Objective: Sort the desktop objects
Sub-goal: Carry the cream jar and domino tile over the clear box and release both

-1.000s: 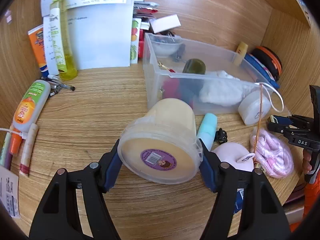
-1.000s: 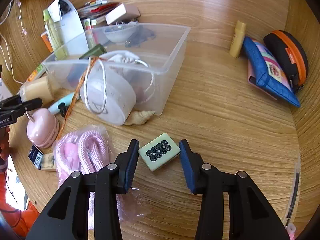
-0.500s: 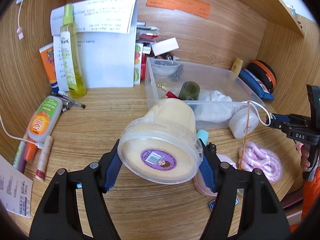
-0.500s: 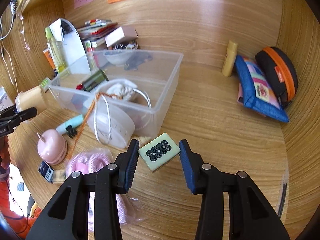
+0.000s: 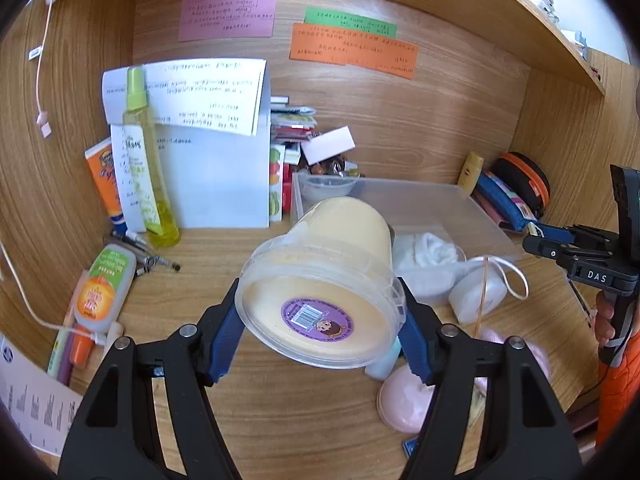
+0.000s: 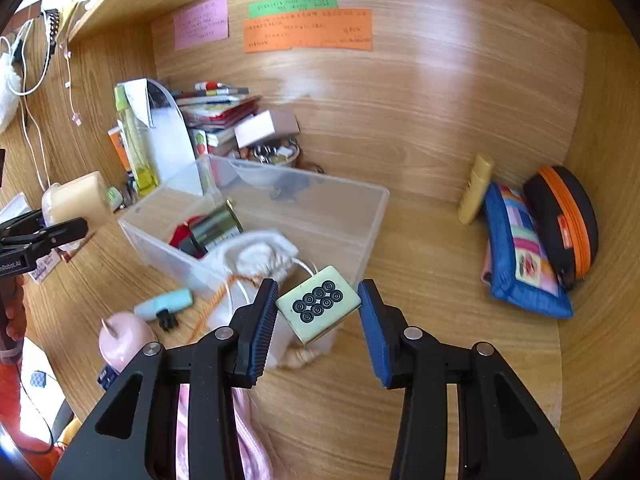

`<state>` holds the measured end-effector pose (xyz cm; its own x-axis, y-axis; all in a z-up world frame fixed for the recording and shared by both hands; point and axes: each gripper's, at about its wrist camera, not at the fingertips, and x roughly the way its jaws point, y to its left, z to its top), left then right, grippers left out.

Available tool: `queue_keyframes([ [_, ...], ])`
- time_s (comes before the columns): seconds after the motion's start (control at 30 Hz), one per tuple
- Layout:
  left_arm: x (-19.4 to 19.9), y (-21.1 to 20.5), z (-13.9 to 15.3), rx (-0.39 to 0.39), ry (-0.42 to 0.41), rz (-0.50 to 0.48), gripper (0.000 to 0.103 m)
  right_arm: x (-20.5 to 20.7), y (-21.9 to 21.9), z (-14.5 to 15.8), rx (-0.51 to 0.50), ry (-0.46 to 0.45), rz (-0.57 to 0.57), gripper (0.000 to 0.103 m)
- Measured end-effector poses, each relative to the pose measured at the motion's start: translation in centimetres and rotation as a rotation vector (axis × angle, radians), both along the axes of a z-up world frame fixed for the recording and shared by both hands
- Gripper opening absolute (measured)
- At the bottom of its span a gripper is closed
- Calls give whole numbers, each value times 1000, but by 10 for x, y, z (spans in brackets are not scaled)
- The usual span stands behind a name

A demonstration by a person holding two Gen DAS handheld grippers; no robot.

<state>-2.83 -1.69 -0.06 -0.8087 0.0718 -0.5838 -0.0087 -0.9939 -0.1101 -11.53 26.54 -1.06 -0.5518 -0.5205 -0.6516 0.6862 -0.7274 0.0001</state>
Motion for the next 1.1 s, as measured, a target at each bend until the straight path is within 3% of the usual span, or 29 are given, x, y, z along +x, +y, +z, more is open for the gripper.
queue_keyframes([
  [0.33, -27, 6, 17, -6, 31, -15, 68, -19, -29, 10, -57, -6, 46, 38],
  [0.63, -59, 8, 26, -22, 36, -24, 68, -40, -59, 9, -49, -26, 76, 38],
  [1.1, -114, 15, 2, -19, -50, -31, 68, -67, -77, -5, -14, -75, 68, 38],
])
